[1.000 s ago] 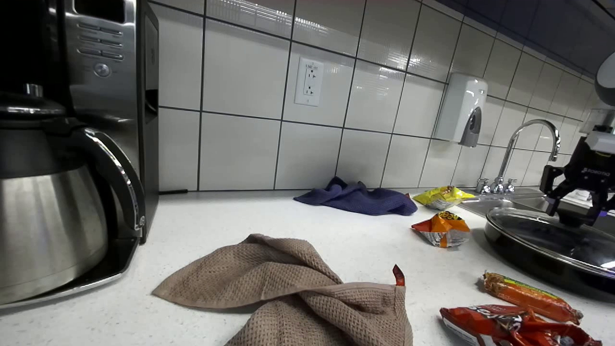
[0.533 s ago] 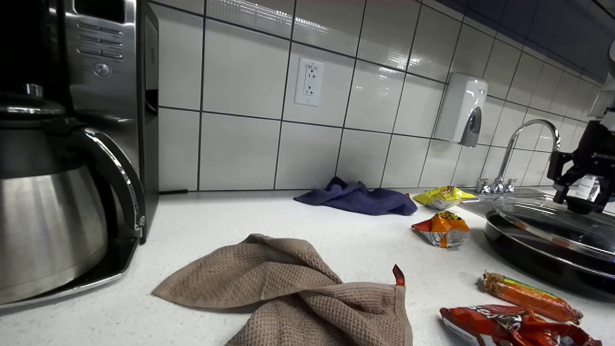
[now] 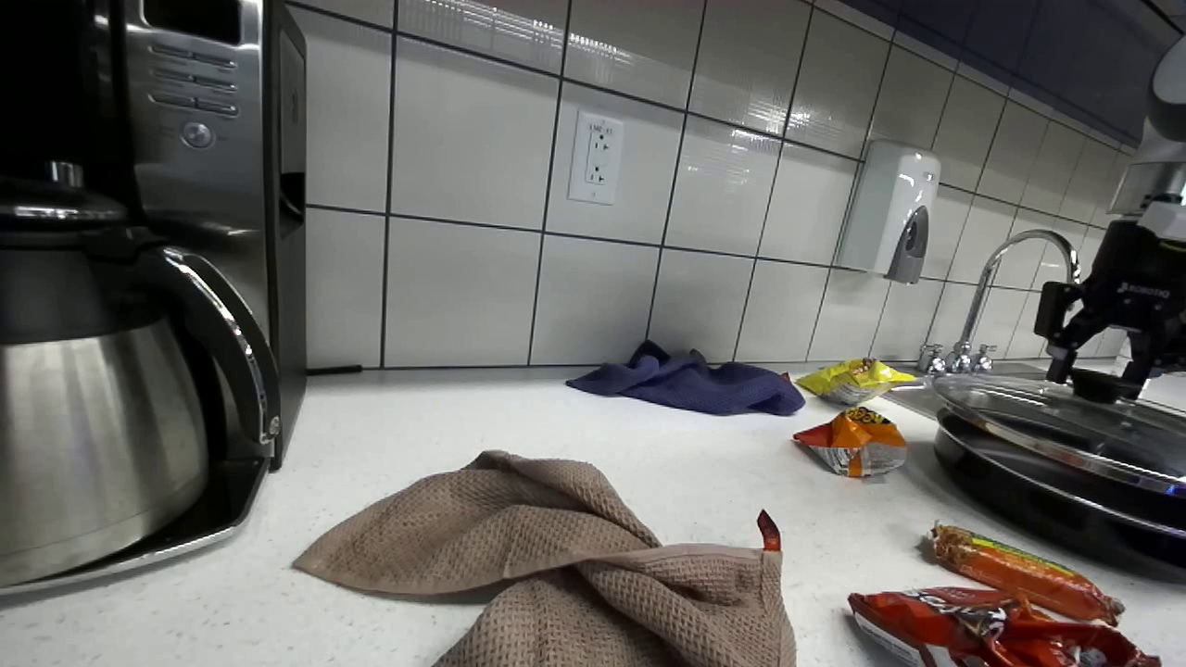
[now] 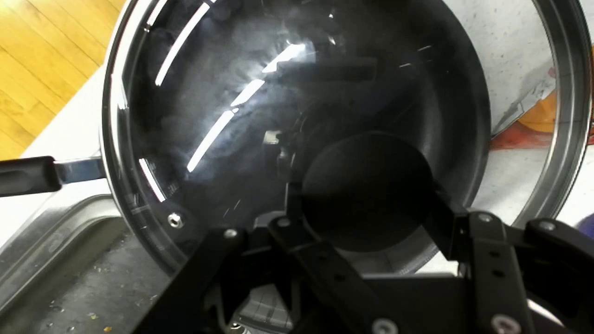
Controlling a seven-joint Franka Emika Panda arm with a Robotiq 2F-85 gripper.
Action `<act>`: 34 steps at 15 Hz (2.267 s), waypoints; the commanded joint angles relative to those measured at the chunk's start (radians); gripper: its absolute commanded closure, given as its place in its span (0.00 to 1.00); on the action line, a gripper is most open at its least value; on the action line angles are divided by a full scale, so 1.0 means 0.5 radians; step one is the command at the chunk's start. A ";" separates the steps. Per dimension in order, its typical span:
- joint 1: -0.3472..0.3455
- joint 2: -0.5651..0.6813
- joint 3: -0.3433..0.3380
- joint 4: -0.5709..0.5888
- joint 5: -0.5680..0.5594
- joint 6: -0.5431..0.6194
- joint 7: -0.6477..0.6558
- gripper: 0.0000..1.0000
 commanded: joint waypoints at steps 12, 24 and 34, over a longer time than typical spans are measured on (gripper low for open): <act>0.225 0.166 0.167 0.375 -0.080 -0.283 -0.424 0.61; 0.385 0.226 0.337 0.477 -0.100 -0.262 -0.641 0.61; 0.559 0.335 0.502 0.560 -0.130 -0.248 -0.636 0.61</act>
